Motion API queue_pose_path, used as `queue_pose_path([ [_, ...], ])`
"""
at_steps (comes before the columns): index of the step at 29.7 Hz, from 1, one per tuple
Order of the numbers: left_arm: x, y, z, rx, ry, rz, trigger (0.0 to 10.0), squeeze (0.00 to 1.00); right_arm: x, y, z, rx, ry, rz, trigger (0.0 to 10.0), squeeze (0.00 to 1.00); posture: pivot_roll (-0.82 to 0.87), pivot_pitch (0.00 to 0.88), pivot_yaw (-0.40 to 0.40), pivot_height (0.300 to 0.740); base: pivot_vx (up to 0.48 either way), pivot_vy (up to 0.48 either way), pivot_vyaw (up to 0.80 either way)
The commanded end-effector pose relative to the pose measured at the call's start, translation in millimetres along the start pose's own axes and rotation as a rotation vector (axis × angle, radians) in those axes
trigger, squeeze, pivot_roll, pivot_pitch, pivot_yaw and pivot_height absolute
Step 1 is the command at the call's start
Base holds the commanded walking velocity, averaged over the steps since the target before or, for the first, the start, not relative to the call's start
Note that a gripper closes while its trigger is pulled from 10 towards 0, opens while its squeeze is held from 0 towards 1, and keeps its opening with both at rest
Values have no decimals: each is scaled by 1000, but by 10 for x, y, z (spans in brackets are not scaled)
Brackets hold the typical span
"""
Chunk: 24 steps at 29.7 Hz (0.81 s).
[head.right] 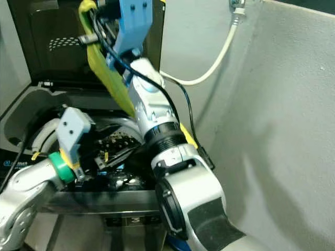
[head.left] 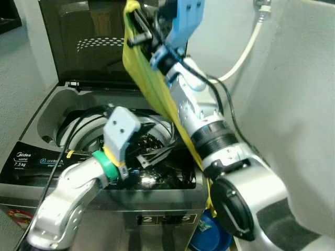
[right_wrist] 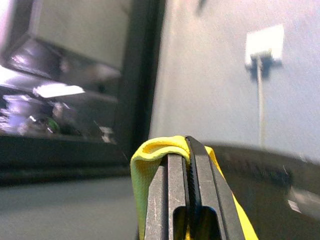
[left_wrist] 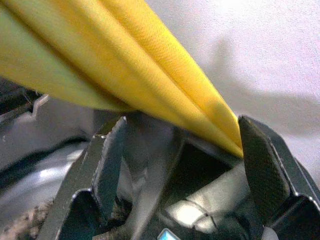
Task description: Clothes washing
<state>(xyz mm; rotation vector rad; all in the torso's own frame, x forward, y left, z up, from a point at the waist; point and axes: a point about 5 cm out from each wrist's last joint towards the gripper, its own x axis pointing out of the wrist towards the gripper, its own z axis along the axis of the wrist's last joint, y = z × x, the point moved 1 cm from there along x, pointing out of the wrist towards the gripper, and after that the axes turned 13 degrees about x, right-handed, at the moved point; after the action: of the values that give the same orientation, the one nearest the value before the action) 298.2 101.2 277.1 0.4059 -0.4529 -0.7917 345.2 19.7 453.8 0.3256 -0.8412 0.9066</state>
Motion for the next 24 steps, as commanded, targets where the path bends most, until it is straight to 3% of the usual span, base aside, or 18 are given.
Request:
queue_pose_path([
  [1,82,113,-57,-22,-6,30,10000,0,73,83,208,32,-91,72,10000,0,17,73,33,740,0,0,0],
  [3,120,185,-75,-48,-14,46,10000,0,68,85,264,52,-115,91,10000,0,17,73,33,740,0,0,0],
  [5,183,380,-111,-81,-29,102,10000,0,41,75,339,82,-145,113,10000,0,14,75,41,740,0,0,0],
  [9,241,802,-207,-64,2,273,10000,0,-24,38,365,100,-155,129,10000,0,9,79,47,740,0,0,0],
  [11,241,802,-207,-64,2,273,10000,0,-24,38,365,100,-155,129,10000,0,9,79,47,740,0,0,0],
  [13,203,1041,-252,-14,49,384,10000,0,-76,-43,368,97,-155,101,10000,0,1,83,57,740,0,0,0],
  [14,203,1041,-252,-14,49,384,10000,0,-76,-43,368,97,-155,101,10000,0,1,83,57,740,0,0,0],
  [15,180,1137,-261,9,67,434,10000,0,-101,-85,371,91,-156,88,10000,0,1,83,57,740,0,0,0],
  [17,65,1344,-208,151,123,546,10000,0,-250,-330,428,65,-158,15,10000,0,-1,87,64,740,0,0,0],
  [19,23,1407,-172,200,134,580,10000,0,-310,-417,451,54,-158,-10,10000,0,-1,87,64,740,0,0,0],
  [21,-81,1564,-46,285,127,675,10000,0,-457,-606,481,11,-148,-78,10000,0,1,92,70,740,0,0,0],
  [22,-81,1564,-46,285,127,675,10000,0,-457,-606,481,11,-148,-78,10000,0,1,92,70,740,0,0,0],
  [24,-165,1665,56,361,122,754,10000,0,-545,-712,498,-13,-140,-118,10000,0,-5,91,71,740,0,0,0],
])
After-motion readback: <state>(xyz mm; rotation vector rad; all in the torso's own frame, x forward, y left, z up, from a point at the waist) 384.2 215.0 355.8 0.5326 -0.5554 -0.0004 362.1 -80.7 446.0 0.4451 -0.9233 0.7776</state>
